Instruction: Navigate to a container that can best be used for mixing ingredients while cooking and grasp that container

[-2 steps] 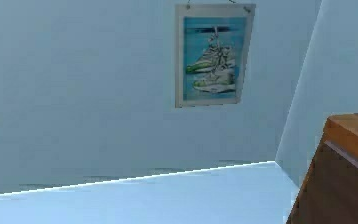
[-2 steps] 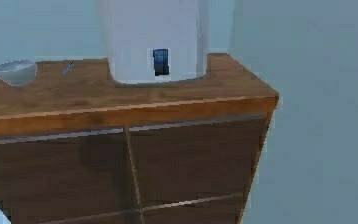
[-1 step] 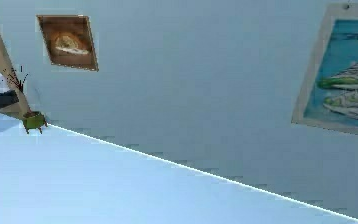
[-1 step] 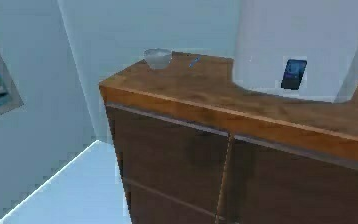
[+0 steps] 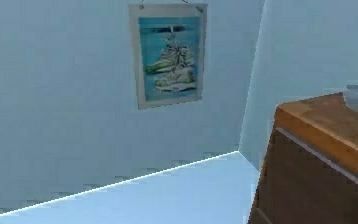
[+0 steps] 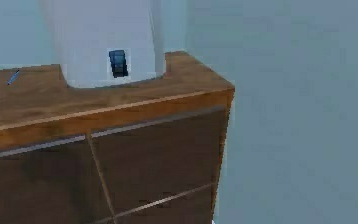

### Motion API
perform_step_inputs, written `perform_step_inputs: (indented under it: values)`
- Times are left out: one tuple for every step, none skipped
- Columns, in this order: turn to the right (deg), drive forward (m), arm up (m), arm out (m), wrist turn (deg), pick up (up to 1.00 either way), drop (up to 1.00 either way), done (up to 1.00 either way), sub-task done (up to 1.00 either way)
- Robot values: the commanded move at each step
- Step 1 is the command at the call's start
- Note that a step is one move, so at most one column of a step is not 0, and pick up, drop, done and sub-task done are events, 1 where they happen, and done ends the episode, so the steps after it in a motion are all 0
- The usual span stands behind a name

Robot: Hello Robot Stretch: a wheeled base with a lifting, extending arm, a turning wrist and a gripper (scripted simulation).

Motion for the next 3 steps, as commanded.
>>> perform_step_inputs:
  values:
    - [21.0, 0.0, 0.0, 0.0, 0.0, 0.0, 0.0, 0.0, 0.0]
    - [0.0, 0.6, 0.0, 0.0, 0.0, 0.0, 0.0, 0.0, 0.0]
    - [-36.0, 0.0, 0.0, 0.0, 0.0, 0.0, 0.0, 0.0, 0.0]
